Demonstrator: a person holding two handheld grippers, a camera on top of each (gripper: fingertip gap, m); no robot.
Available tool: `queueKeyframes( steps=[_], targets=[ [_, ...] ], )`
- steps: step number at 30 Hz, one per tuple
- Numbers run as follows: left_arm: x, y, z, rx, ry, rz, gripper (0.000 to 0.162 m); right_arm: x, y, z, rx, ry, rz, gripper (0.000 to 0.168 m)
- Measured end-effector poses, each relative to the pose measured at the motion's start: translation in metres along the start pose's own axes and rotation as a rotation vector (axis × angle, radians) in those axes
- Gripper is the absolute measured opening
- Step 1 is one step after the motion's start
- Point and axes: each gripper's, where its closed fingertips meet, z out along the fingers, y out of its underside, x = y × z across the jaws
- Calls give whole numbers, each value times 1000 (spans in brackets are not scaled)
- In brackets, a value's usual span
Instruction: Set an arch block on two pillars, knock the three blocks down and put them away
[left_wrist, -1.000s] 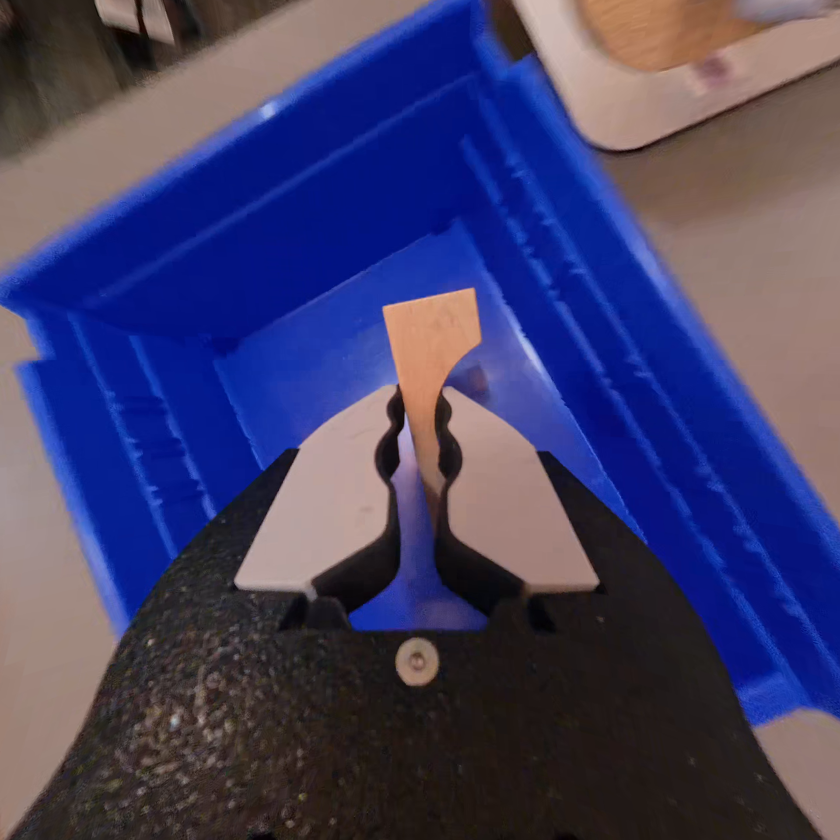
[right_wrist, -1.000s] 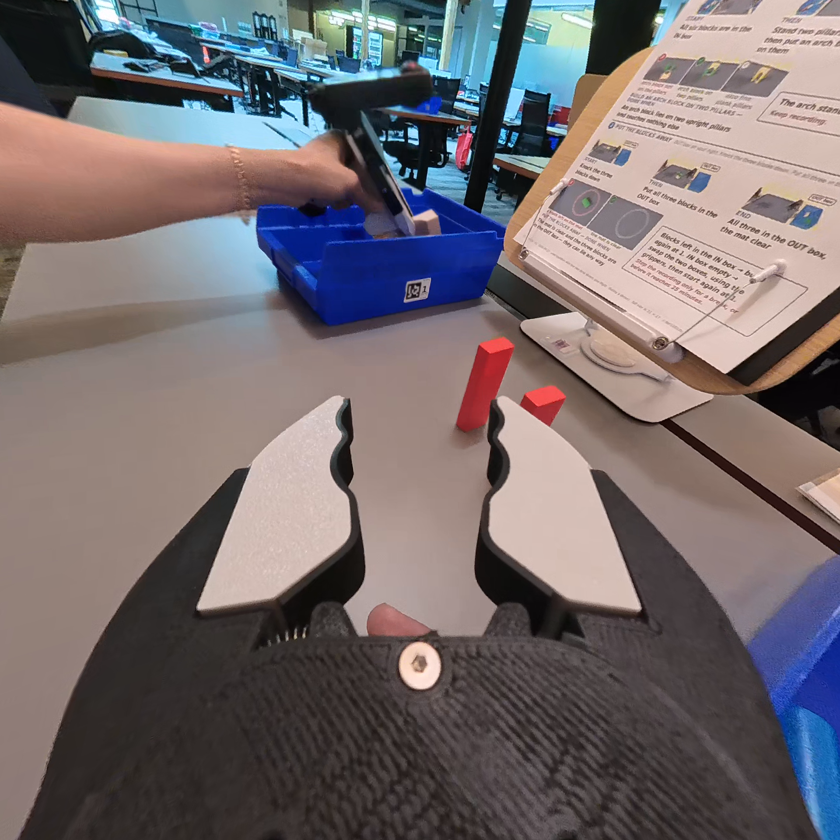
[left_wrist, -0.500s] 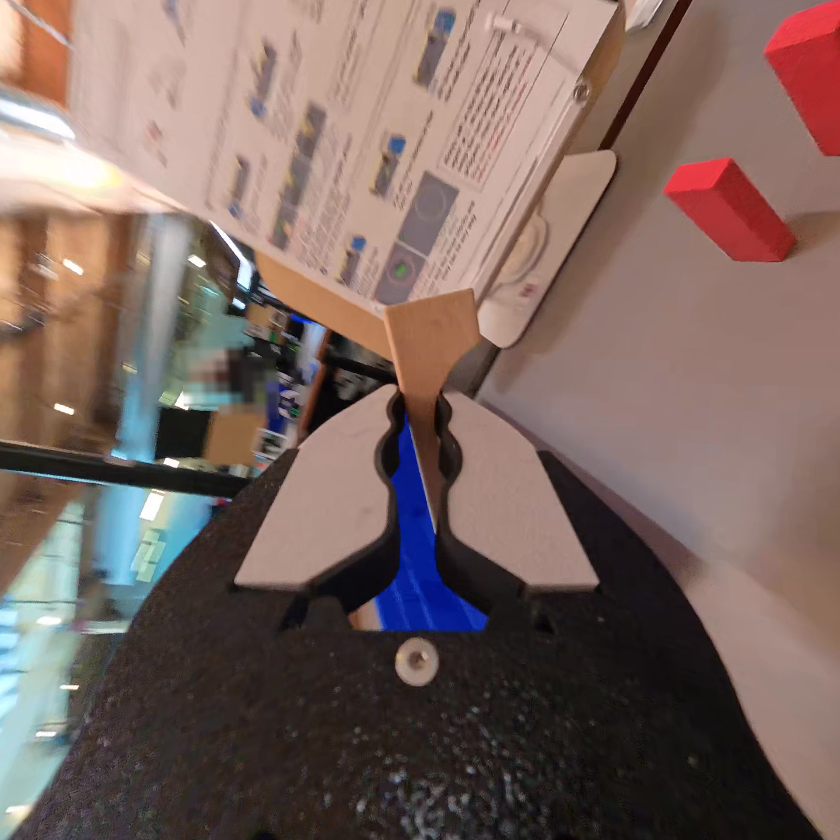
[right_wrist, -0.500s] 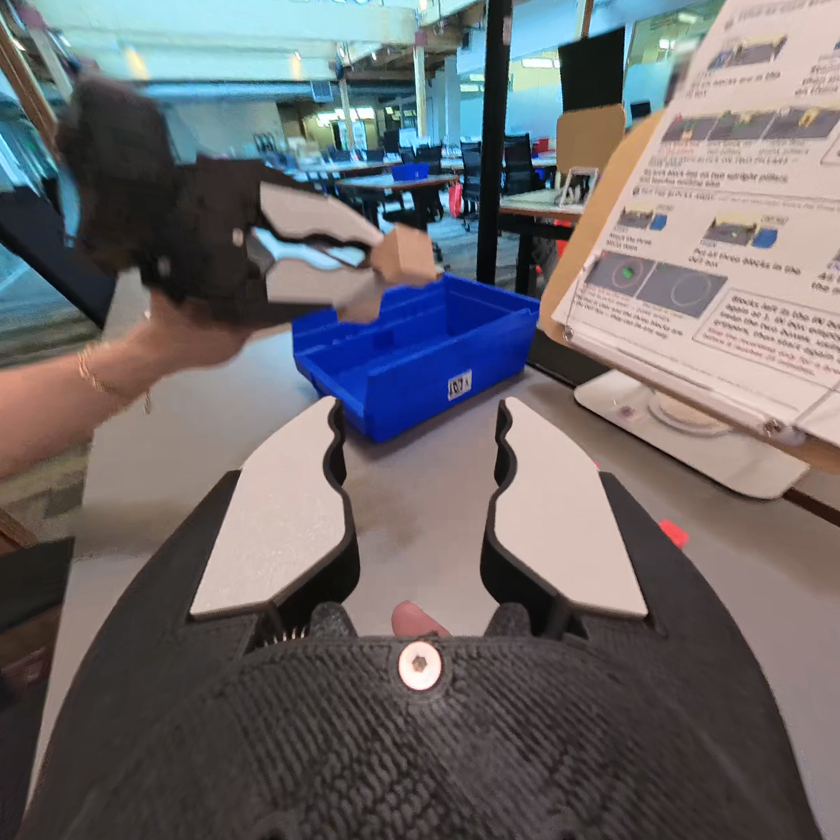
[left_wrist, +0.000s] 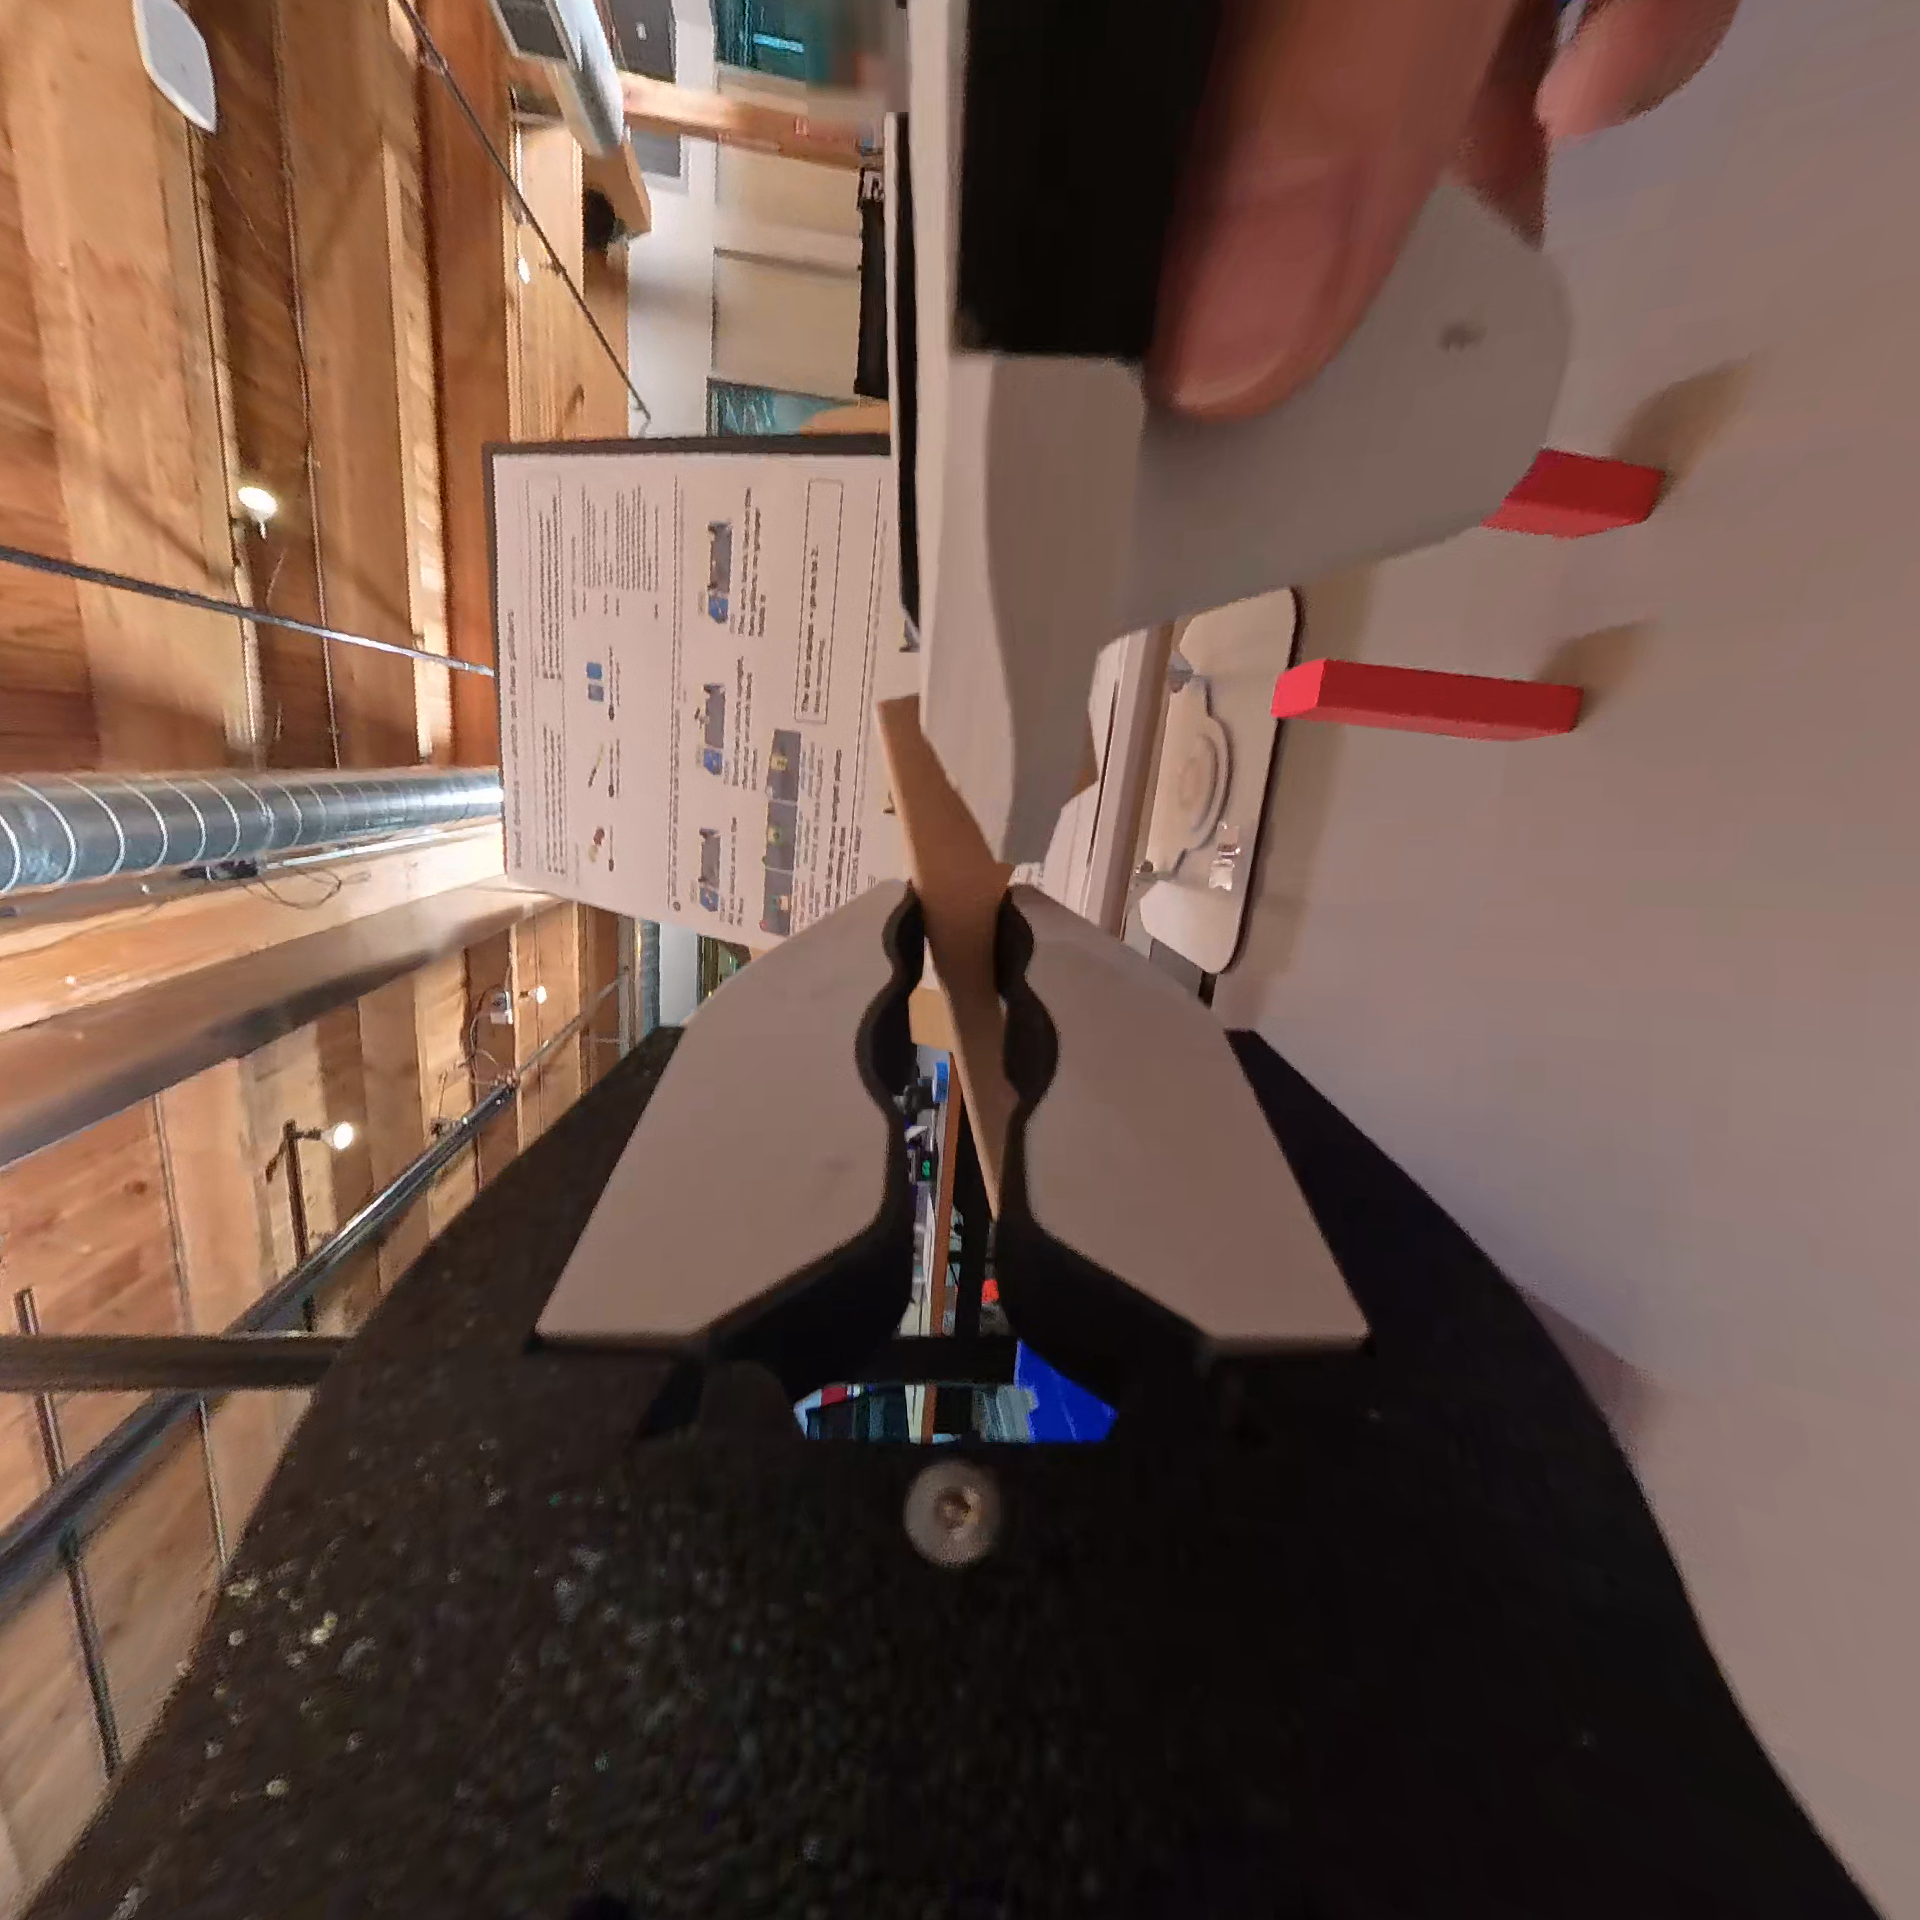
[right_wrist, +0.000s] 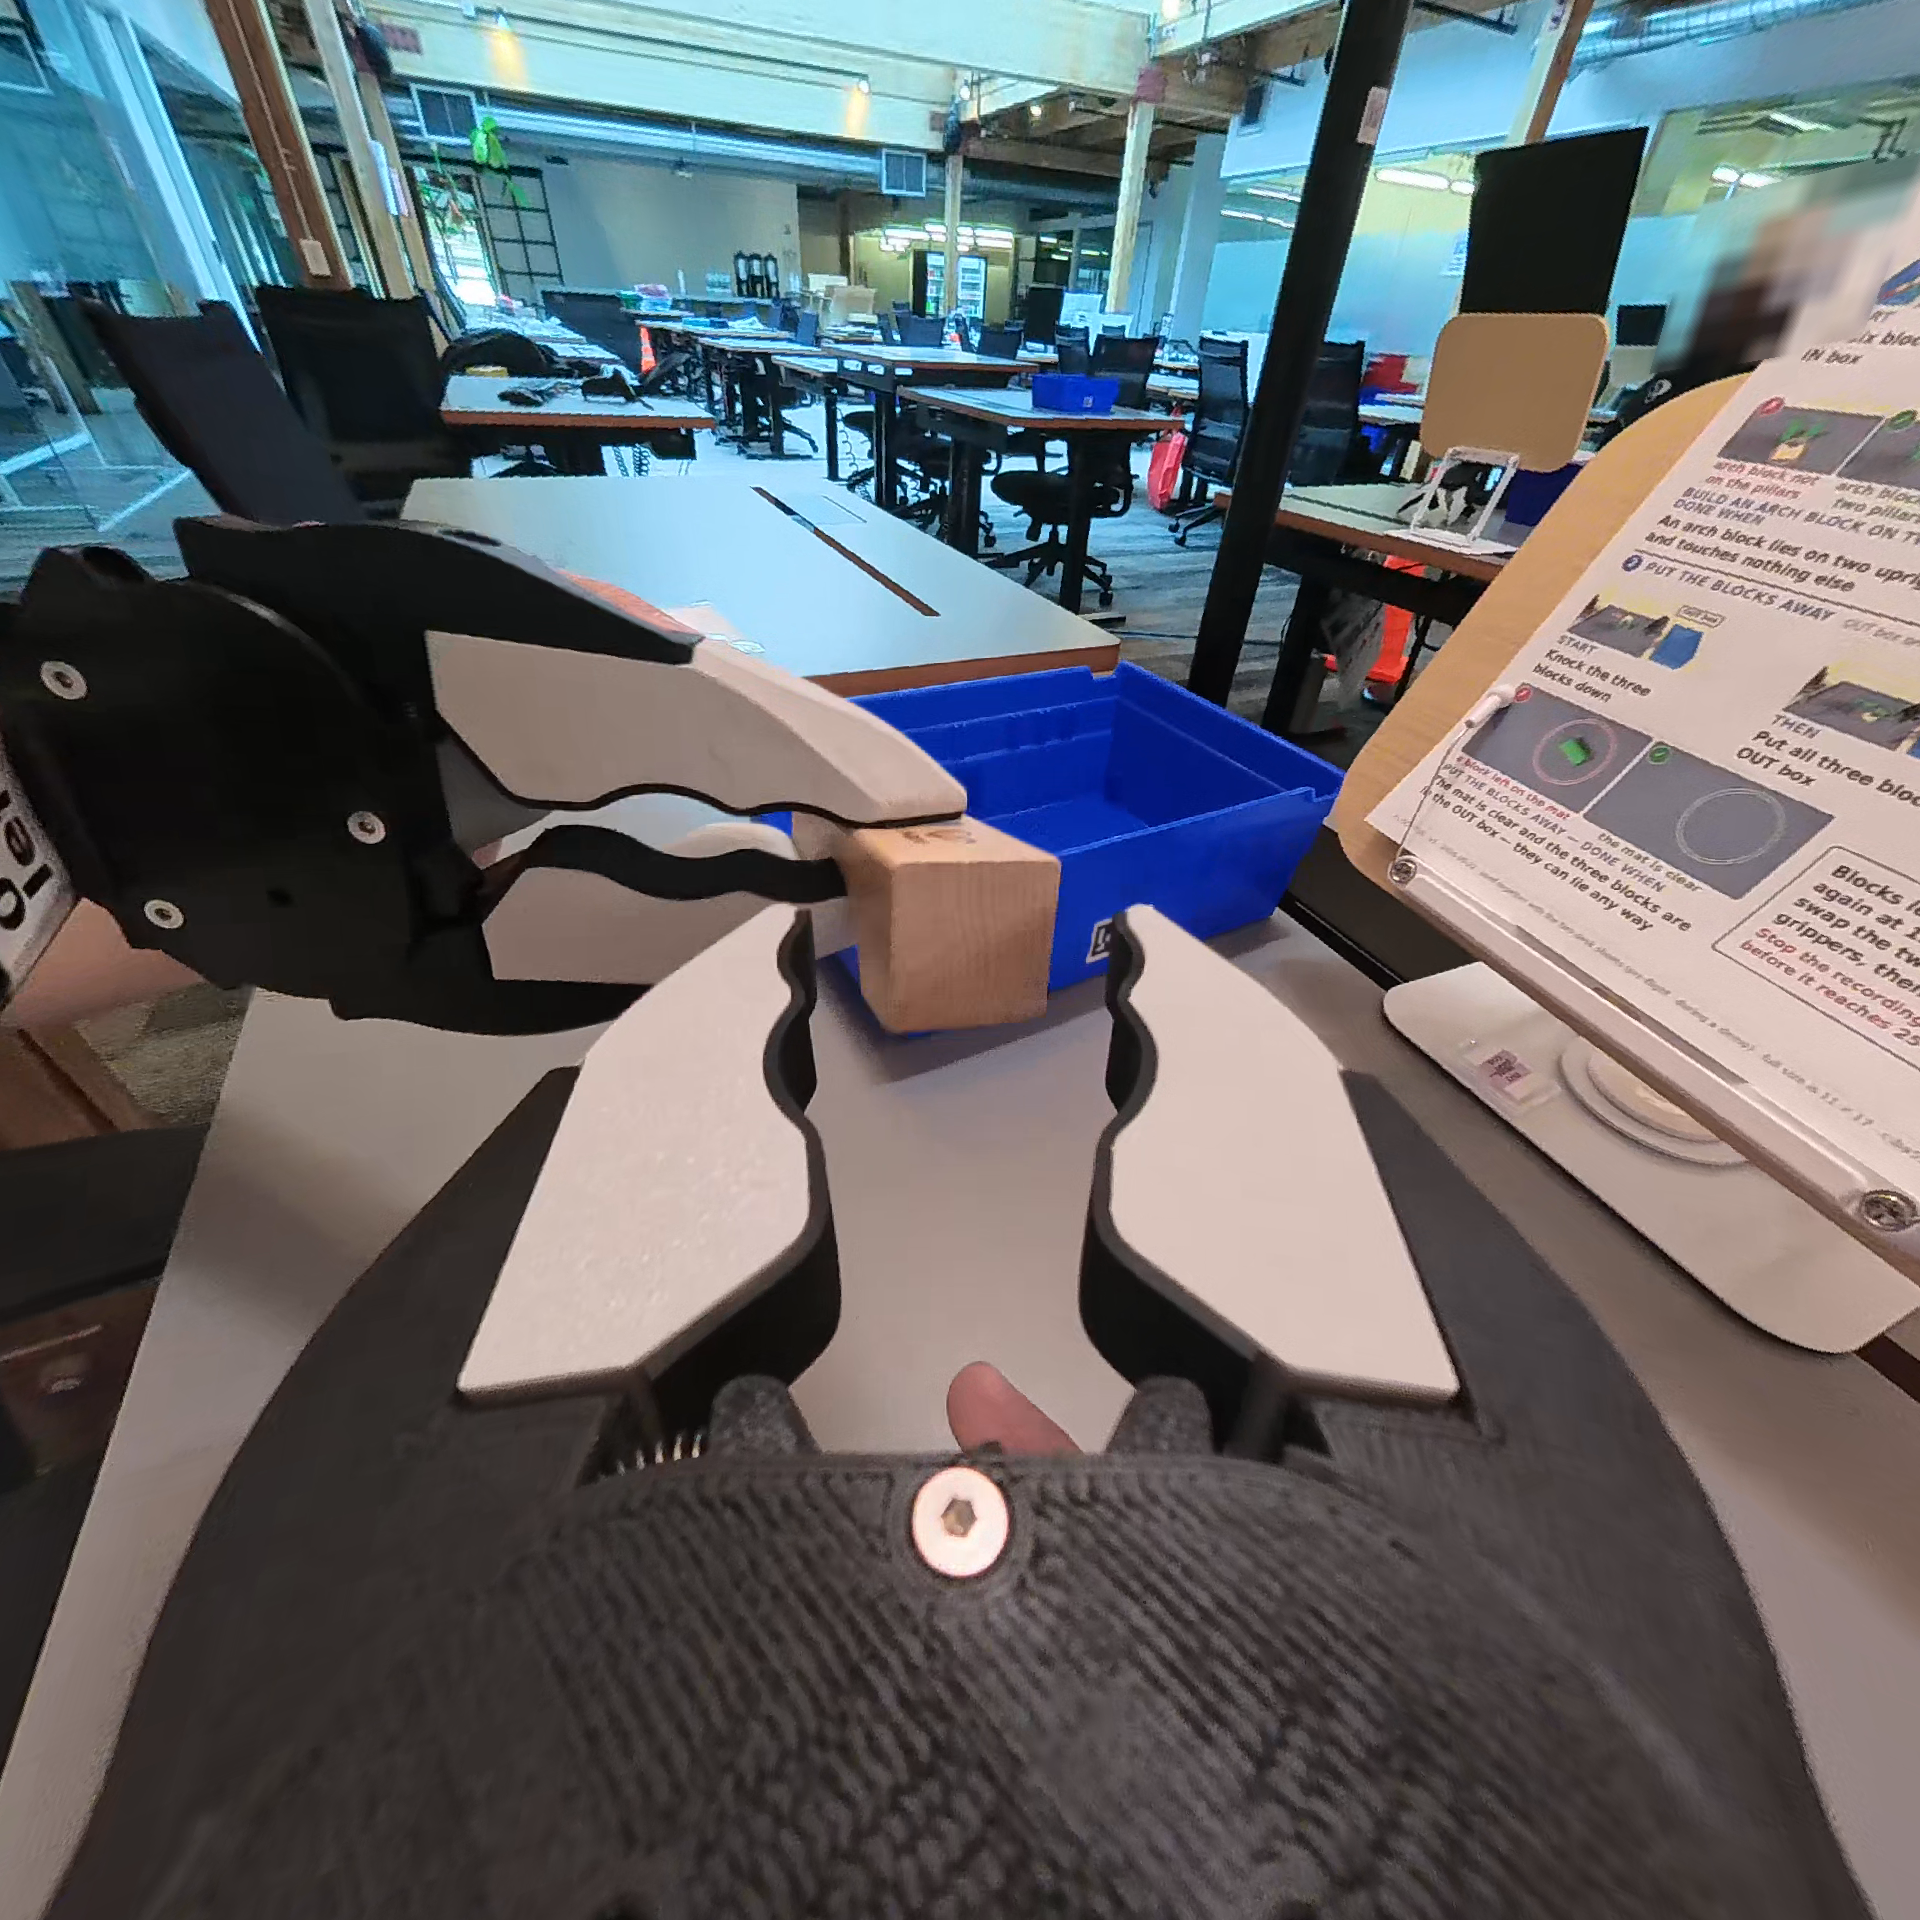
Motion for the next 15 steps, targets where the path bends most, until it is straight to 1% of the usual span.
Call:
queueKeyframes(
  steps=[1, 5, 9, 12, 14, 15],
  targets=[
    [1, -3, -1, 10, 4, 8, 12, 0, 1, -1, 2, -1, 2, 53],
    [8, -12, -2, 45, 31, 14, 12, -4, 3, -5, 5, -32, -9, 38],
    [12, -18, -3, 84, 74, -39, 13, -5, 5, -10, 14, -59, 5, 36],
    [13, -27, -6, 155, 126, -115, 14, -8, 0, -20, 70, -88, 4, 35],
    [13, -33, -9, 201, 183, -156, 19, -6, -1, -27, 85, -62, -27, 35],
    [12, -36, -10, 227, 227, -190, 27, -4, -2, -31, 83, -48, -44, 35]
  ],
)
